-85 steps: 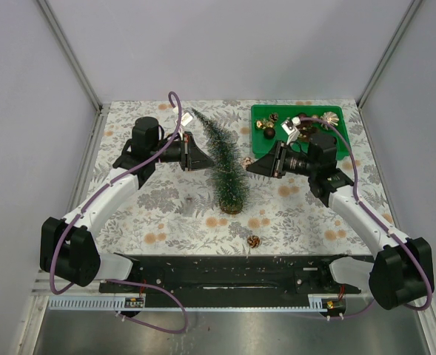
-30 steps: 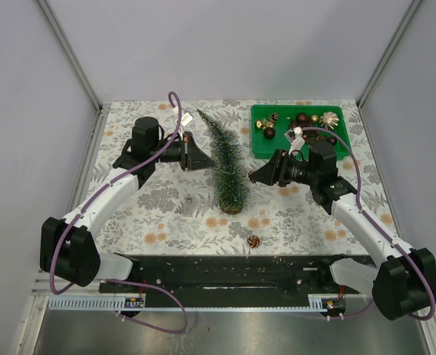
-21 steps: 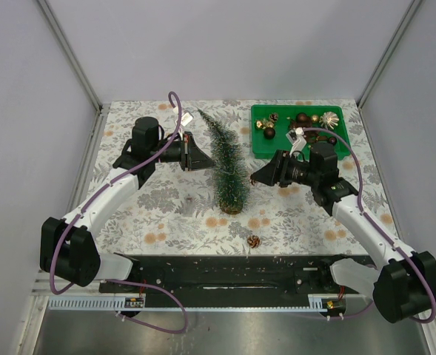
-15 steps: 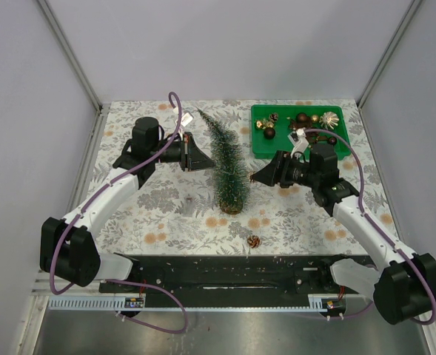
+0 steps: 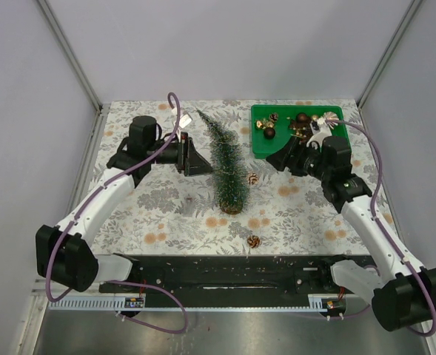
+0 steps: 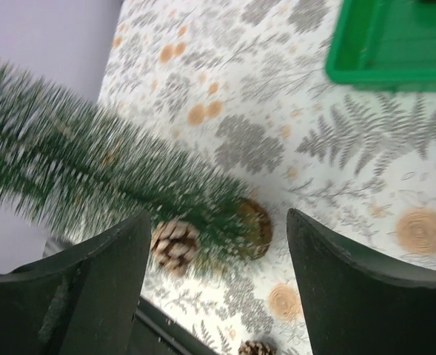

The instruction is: Decorate the small christmas tree

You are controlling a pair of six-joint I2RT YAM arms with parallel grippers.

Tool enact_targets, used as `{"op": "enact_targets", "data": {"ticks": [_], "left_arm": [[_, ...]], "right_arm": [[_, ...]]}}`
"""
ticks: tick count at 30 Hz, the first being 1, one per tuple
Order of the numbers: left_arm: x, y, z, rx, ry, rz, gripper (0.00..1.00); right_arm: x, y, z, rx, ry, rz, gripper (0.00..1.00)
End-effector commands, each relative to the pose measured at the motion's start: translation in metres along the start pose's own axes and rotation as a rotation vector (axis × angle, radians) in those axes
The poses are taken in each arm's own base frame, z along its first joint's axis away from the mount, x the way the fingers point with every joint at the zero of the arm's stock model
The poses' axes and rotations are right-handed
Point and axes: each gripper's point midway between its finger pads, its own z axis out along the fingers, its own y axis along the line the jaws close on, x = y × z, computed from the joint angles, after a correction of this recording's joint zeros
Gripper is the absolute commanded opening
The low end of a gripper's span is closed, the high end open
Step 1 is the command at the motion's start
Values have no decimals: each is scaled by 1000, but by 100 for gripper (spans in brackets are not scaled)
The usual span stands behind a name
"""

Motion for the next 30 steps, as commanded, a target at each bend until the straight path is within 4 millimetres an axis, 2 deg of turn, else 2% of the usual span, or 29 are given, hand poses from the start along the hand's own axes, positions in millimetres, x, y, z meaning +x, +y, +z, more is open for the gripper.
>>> {"op": "enact_targets", "data": {"ticks": [1,2,3,7,10,14,16,18,21,28,30], "left_arm": [[-16,-18,-15,-14,-18,93,66],[-19,-19,-18,-25,-23,101,76],[-22,-19,-22,-34,-31,107,82],[-28,-20,-32,-60,-45,117,93],[-29,-21,-38,-81,-53,122,99],[-27,-20,-47,-110,-52,131,99],[-25,-21,-51,-127,-49,145,99],[-24,-20,-55,-148,-44,162,99],[-22,-17,-62,-180,-40,160,99],[-22,-8,-68,-209,-47,143,99],[-22,-7,-70,-213,-50,148,99]], "right_arm": [[-54,-30,3,207,-138,0,81],[-61,-46,6,292,-147,-3,80],[-68,-58,8,361,-154,-8,80],[-107,-107,17,623,-212,-43,78],[-133,-150,33,788,-213,-59,79],[-149,-202,66,906,-146,-48,79],[-162,-222,80,934,-139,-23,77],[-152,-253,99,974,-90,-3,75],[-152,-278,114,1004,-71,8,72],[-146,-316,142,1008,-25,70,67],[-141,-320,148,1000,-12,90,64]]}}
